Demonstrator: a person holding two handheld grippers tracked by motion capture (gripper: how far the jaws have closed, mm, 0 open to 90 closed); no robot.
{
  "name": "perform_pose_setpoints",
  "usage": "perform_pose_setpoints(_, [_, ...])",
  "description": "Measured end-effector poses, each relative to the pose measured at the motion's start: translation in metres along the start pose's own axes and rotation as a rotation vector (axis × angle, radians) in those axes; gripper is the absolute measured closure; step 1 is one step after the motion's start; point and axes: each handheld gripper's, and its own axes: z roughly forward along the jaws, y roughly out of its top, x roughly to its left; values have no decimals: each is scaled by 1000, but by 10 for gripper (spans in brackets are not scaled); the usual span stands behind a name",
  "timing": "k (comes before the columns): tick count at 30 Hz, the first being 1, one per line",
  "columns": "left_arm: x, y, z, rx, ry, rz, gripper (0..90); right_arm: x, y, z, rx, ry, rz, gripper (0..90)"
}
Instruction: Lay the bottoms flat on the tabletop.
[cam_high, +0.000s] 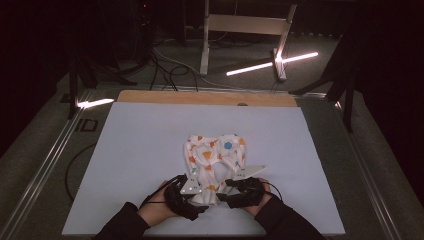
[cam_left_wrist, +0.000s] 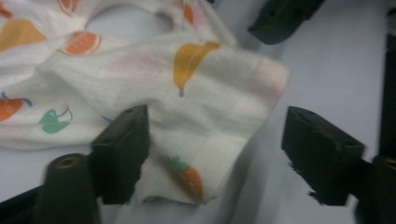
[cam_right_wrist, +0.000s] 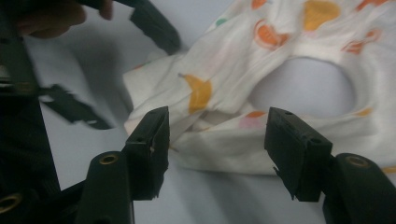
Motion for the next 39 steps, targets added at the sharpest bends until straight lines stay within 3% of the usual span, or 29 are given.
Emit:
perform_pose_setpoints(2, [1,0,2,13,29,5,388,1,-2,4,13,-4,-14,401])
perform_pose_setpoints(3, [1,-1,2,-3,53,4,466,1,-3,5,20,-4,-10,399])
perform_pose_setpoints(8, [9,0,-8,-58,86,-35,807,2,-6,14,58,-25,-13,395])
perform_pose_setpoints(11, [15,0,-15,-85,86,-65,886,4,-6,20,86,-62,-38,418])
perform_pose_setpoints(14, [14,-1,-18,-93,42,-69,898,6,-7,25,98,-106,-54,482])
perform_pose_setpoints(16, [9,-2,-16,-91,11,-43,871,6,-6,25,99,-125,-58,600])
perform_pose_setpoints(17, [5,-2,-15,-96,7,-30,767,4,-6,24,95,-130,-49,653])
perform_pose_setpoints(20, [-2,-2,-9,-78,-24,2,566,-1,-7,22,92,-123,-13,805])
perform_pose_setpoints(24, [-8,0,1,-38,-21,33,431,-4,-7,20,93,-118,-3,844])
perform_pose_setpoints(29, [-11,2,13,-13,-21,66,501,-3,-7,20,97,-121,-1,845])
perform_pose_setpoints(31, [-12,0,16,-5,-7,74,610,-4,-7,19,99,-121,-4,845])
perform_pose_setpoints(32, [-11,0,17,-9,-20,67,635,-4,-7,19,101,-121,-1,845])
perform_pose_setpoints(34, [-11,2,16,-2,20,82,788,-3,-6,19,102,-124,-6,847])
perform_pose_setpoints(35, [-9,2,15,-4,17,74,861,-3,-6,18,100,-126,2,848])
perform_pose_setpoints(39, [-4,2,7,-19,31,49,892,-3,-5,14,100,-131,-13,849])
